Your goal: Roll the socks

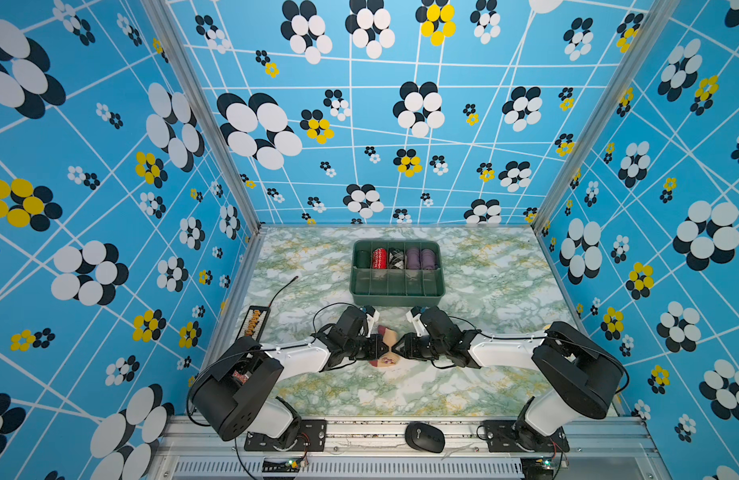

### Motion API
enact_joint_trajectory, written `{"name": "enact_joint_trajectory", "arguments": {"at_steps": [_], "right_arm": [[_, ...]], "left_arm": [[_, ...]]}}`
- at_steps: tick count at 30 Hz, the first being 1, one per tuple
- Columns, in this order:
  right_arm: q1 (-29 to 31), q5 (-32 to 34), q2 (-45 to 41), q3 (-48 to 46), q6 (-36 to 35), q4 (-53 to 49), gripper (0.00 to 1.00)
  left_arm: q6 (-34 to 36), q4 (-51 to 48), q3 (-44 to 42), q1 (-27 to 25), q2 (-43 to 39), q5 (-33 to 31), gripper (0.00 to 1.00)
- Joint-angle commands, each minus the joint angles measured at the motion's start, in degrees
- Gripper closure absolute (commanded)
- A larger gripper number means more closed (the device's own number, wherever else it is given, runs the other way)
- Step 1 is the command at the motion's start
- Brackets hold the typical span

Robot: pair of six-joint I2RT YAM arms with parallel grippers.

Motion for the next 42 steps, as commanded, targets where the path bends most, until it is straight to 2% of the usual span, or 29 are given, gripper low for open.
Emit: {"name": "enact_joint_trajectory", "arguments": {"at_steps": [1,11,21,29,34,42], "right_arm": [[-0.2,0.1,-0.2,-1.8,1.2,0.8,0.60],[-0.2,-1.3,1.2,-2.0,3.1,5.8,0.60],[0.1,-1.3,2.0,-1.8,3.4,6.6,0.68],[1.2,-0.6,2.5,-0.4,2.6,7.5,0.85],[2.7,2.8,0.8,1.0,-0.2,3.1,0.99],[5.5,10.3,-2.3,5.2,-5.8,-9.4,1.00]], "left_arm": [[0.9,-9.7,-3.5,0.7,2.5,-4.2,1.00],[1.0,-10.1,-3.8,1.2,1.6,-4.2,1.00],[1.2,-10.2,-3.5,1.3,1.5,-3.9,1.00],[1.3,-10.0,-3.0,1.3,1.9,-3.4,1.00],[1.4,-9.7,-2.4,1.4,2.4,-3.0,1.00],[1.4,-8.8,-1.0,1.0,4.1,-1.9,1.00]]}}
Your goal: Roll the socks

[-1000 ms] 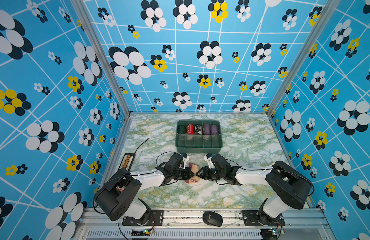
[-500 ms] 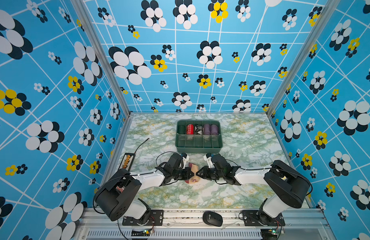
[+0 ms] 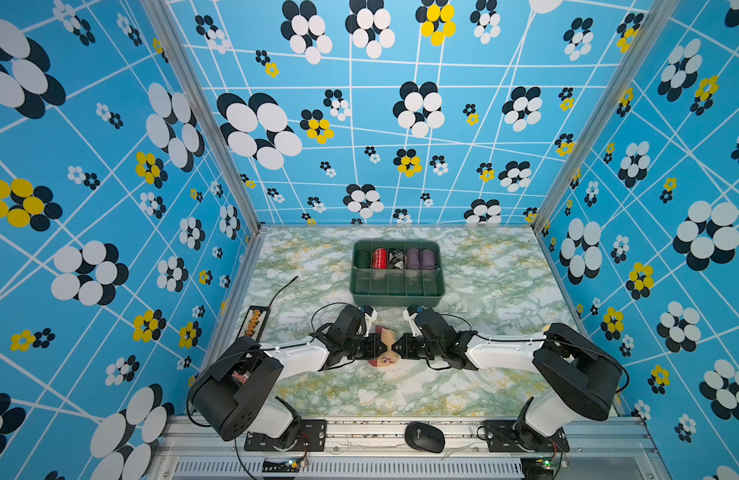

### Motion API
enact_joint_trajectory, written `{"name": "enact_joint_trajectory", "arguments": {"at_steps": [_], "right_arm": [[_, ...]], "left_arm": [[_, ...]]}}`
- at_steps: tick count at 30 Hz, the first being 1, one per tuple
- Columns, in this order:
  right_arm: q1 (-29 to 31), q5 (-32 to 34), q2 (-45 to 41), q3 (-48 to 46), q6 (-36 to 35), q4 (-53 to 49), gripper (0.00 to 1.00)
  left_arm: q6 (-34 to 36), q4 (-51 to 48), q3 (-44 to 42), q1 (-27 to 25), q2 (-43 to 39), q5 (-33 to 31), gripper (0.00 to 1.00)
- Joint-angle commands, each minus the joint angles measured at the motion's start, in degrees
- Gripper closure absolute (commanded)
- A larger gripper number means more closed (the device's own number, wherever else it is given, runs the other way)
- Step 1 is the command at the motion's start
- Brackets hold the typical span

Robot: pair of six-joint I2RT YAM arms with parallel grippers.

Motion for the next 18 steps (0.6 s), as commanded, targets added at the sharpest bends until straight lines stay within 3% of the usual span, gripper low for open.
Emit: {"name": "enact_joint_trajectory", "arguments": {"at_steps": [1,18], "right_arm": [[1.8,3.1,-1.9,2.5,-3.9,-6.7,1.00],[3.5,11.9,-5.2,8.0,-7.4,-22.7,1.00]], "left_arm": [[1.3,-8.5,-1.1,-0.2,4.0,-3.1,1.00],[0.6,-10.1,1.6,-3.3,3.7,-2.3,1.00]]}}
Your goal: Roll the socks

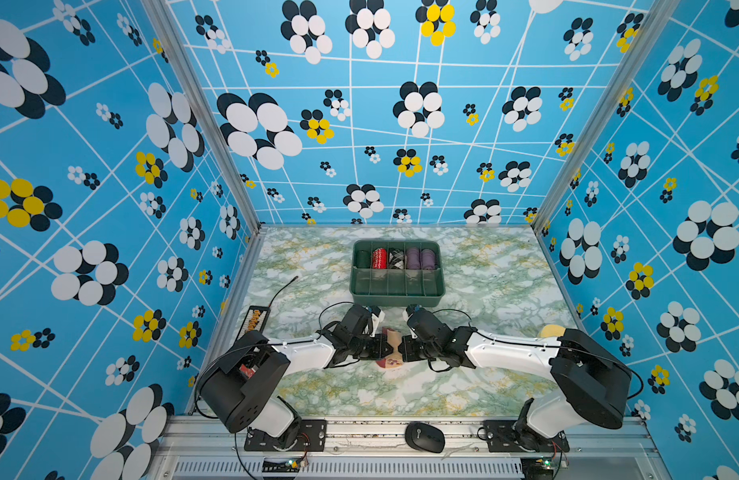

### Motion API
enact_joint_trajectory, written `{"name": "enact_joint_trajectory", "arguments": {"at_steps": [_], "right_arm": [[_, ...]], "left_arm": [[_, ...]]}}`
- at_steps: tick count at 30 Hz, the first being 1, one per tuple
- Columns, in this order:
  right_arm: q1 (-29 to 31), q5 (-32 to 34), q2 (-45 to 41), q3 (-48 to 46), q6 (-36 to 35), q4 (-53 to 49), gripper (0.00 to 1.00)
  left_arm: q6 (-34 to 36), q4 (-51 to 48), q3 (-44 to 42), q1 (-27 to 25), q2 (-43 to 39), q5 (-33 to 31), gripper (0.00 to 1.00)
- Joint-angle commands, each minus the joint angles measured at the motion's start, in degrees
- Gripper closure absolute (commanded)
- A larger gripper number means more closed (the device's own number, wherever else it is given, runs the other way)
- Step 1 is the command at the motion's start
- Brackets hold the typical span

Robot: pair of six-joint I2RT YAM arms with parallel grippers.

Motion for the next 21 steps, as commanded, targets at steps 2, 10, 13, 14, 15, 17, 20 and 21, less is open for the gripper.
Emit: {"name": "enact_joint_trajectory", "arguments": {"at_steps": [2,10,13,14,15,17,20,21], "right_arm": [[0.7,2.4,-1.7,2.9,-1.8,-5.5,1.00],[2.5,1.5,1.2,6.6,-2.1,-7.2,1.00],[3.2,1.0,2.9,8.1,-2.2,-7.8,1.00],[3.4,0.9,3.6,8.5,-2.2,-7.9,1.00],[3.7,0.6,4.3,9.1,-2.2,-7.9,1.00],[4.2,-0.1,5.9,9.9,-2.0,-7.9,1.00],[4.7,-1.4,7.8,10.9,-1.5,-7.0,0.98],[4.8,-2.1,8.2,10.9,-1.3,-6.3,0.96]], "left_arm": [[0.6,-9.0,-0.6,-1.0,1.5,-3.1,1.00],[-0.3,-6.7,-0.5,-1.9,3.7,-2.5,1.00],[-0.5,-6.1,-0.5,-1.9,4.1,-2.4,1.00],[-0.5,-6.0,-0.4,-1.9,4.2,-2.4,1.00],[-0.5,-5.9,-0.4,-1.9,4.3,-2.4,1.00],[-0.6,-5.7,-0.2,-1.9,4.4,-2.3,1.00],[-0.5,-5.6,-0.2,-1.9,4.6,-2.3,1.00],[-0.5,-5.6,-0.2,-1.9,4.6,-2.2,1.00]]}}
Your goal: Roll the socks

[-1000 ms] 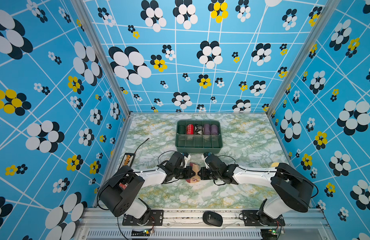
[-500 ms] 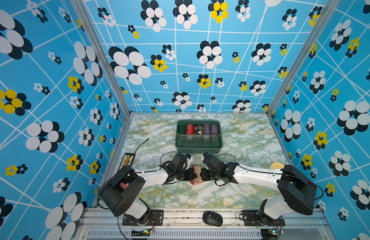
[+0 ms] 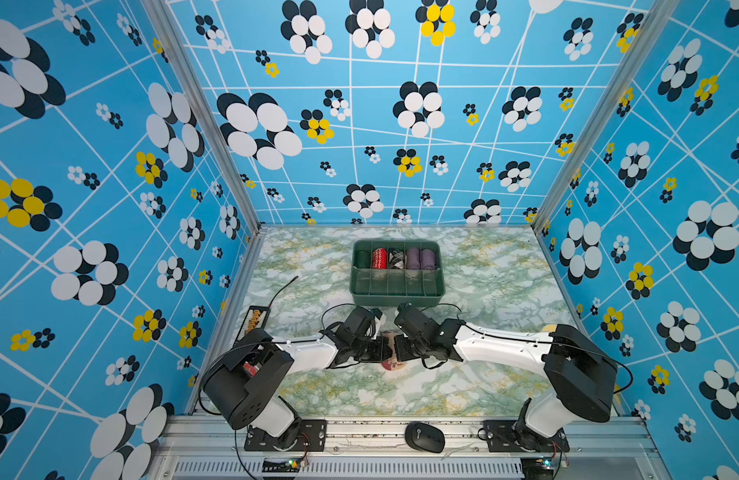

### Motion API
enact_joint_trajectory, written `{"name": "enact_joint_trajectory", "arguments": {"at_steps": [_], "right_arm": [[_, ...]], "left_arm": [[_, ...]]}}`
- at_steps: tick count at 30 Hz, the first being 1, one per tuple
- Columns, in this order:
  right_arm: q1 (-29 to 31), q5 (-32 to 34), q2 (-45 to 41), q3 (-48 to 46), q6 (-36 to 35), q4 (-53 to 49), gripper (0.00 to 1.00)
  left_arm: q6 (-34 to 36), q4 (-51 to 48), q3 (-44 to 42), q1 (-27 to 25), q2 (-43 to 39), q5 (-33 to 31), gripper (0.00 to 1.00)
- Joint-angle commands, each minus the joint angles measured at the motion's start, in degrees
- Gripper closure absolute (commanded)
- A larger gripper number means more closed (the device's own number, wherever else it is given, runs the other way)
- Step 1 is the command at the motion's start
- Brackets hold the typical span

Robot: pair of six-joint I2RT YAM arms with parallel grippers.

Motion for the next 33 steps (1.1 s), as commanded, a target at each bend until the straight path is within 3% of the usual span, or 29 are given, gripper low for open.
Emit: {"name": "enact_joint_trajectory", "arguments": {"at_steps": [1,5,10,18,26,33], "right_arm": [[2.0,-5.3,3.3,0.9,0.1,5.5,0.93],[1.9,-7.5,2.5,-1.0,1.3,9.8,0.81],[1.9,-8.0,2.8,-1.4,0.9,9.8,0.79],[2.1,-7.9,7.7,1.6,-1.7,4.4,1.00],[2.9,-2.4,7.9,3.1,-4.2,-2.8,1.00],[4.0,-0.8,9.1,4.9,-5.0,-5.3,1.00]], "left_arm": [[0.0,-4.7,-0.6,-0.8,3.2,-1.8,1.00],[0.1,-4.7,-0.8,-0.8,3.6,-1.8,1.00],[0.3,-5.2,-0.9,-0.4,3.7,-1.9,1.00],[1.9,-10.1,-0.4,1.0,0.1,-2.9,1.00],[3.8,-15.2,-0.3,4.5,-5.3,-4.0,0.88],[4.6,-17.5,0.1,6.5,-8.0,-4.6,0.86]]}}
